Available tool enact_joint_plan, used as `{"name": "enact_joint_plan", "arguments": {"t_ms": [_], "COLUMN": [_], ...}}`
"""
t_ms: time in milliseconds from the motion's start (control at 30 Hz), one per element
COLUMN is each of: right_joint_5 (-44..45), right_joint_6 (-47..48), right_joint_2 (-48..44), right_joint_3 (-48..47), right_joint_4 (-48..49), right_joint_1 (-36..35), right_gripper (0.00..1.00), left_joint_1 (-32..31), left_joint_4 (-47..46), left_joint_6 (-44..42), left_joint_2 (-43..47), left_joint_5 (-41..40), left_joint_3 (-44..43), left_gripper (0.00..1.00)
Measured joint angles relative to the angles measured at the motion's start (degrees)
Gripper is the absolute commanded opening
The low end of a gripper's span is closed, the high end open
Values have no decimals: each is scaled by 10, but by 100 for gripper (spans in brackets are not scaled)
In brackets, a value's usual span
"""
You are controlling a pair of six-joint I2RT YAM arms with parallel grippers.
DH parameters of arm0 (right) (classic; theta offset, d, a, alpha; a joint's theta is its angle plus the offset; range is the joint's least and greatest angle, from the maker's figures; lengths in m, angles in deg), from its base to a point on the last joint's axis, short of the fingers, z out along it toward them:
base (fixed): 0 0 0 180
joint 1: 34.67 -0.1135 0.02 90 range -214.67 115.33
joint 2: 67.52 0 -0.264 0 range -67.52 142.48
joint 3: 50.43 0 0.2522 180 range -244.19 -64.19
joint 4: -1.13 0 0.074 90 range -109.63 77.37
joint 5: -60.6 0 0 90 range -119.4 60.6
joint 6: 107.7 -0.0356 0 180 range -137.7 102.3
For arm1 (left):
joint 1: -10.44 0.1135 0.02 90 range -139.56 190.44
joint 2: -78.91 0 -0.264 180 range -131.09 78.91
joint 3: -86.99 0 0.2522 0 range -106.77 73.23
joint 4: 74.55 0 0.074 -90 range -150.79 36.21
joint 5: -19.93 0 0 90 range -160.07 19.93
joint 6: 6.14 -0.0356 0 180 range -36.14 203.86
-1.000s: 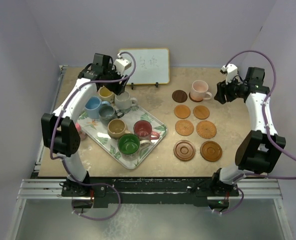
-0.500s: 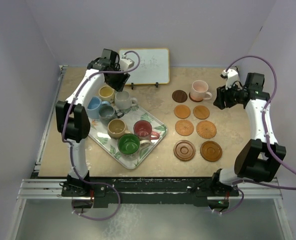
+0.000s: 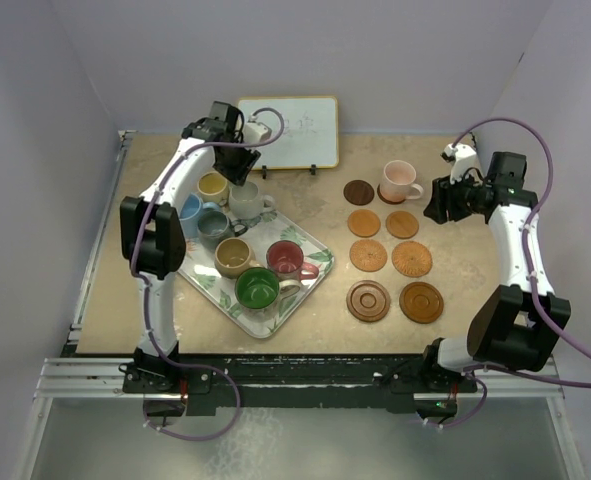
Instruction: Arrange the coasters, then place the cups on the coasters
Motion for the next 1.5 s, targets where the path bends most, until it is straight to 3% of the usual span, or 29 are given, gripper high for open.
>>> {"name": "enact_joint_plan", "arguments": {"t_ms": [967, 1267, 1500], "right_joint_5": [-2, -2, -2], "right_joint_6": [-19, -19, -19], "right_joint_2": [-29, -4, -2], "right_joint_3": [19, 14, 8], "right_joint_4": [0, -1, -1], "right_joint_1": [-5, -13, -17], "right_gripper": [51, 51, 50], "left_joint_1": [-9, -12, -12], "left_joint_4": [-10, -23, -39], "left_joint_6": [-10, -10, -11], "left_joint_2": [-37, -38, -38], "left_joint_5": [-21, -29, -31], "left_joint_3": [2, 3, 11], "left_gripper": [18, 3, 3]}}
